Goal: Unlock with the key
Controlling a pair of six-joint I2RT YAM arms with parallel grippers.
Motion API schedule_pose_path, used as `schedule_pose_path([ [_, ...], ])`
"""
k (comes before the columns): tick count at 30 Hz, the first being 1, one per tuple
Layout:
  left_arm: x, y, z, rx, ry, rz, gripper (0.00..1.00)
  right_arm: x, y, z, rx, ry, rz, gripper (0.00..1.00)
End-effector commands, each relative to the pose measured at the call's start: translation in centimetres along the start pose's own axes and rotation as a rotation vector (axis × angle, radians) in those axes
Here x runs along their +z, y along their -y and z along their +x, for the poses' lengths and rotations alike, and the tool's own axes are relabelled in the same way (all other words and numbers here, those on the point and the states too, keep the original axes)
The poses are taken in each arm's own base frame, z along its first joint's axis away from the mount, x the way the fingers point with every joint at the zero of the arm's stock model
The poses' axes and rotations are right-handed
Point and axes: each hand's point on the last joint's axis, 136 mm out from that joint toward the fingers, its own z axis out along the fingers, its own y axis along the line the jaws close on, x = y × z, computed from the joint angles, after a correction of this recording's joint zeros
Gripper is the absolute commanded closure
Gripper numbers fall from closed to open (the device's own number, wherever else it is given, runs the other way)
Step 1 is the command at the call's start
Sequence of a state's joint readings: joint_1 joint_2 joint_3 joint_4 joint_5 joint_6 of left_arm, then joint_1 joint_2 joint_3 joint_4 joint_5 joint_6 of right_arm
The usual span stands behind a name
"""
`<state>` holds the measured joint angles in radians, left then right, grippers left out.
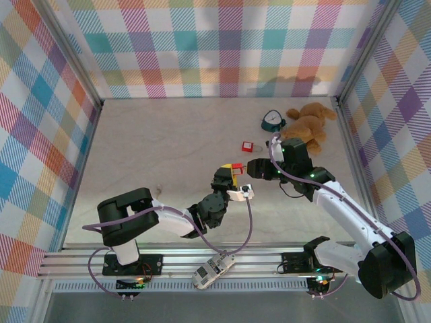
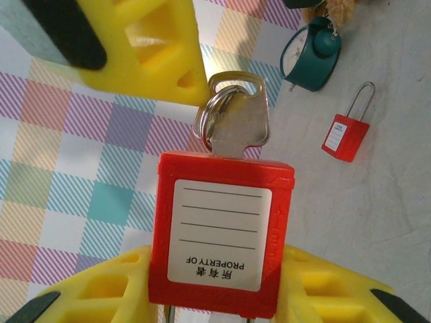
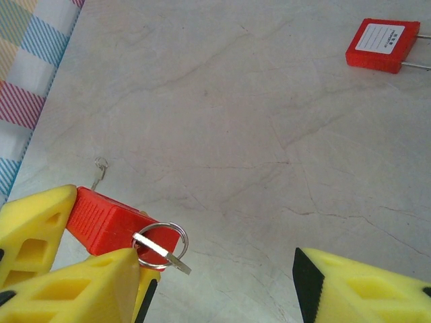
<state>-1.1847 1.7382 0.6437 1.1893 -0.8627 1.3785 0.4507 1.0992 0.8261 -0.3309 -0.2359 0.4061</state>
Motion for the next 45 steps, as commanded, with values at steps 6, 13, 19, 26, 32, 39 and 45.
schedule_pose_path([
  [6,-1.1,-1.3,-1.1,-0.058,0.038,-0.054,1.00,0.3,0.2,-1.1,-0.013,0.017,0.019,0.37],
  [13,-1.6,-1.8,-1.4,-0.056,0.048,-0.065,1.00,0.9,0.8,-1.2,0.007,0.009,0.042,0.38],
  [19,-1.7,-1.8,-1.6,-0.042,0.051,-0.071,1.00,0.6,0.9,-0.8,0.018,-0.003,0.049,0.38],
  [26,-1.5,-1.8,-1.8,-0.023,0.046,-0.075,1.00,-2.1,-0.3,-2.4,0.075,0.045,0.008,0.31],
  [32,-1.3,-2.0,-2.0,-0.012,0.041,-0.081,1.00,-2.6,-0.9,-2.7,0.358,-0.015,-0.250,0.25],
  [39,-0.7,-1.8,-2.9,0.001,0.052,-0.086,1.00,-1.3,-2.3,-1.4,0.513,-0.066,-0.470,0.24],
  [45,-0.3,-1.9,-3.6,-0.003,0.063,-0.091,1.00,-0.9,-2.4,0.0,0.559,-0.112,-0.515,0.22],
])
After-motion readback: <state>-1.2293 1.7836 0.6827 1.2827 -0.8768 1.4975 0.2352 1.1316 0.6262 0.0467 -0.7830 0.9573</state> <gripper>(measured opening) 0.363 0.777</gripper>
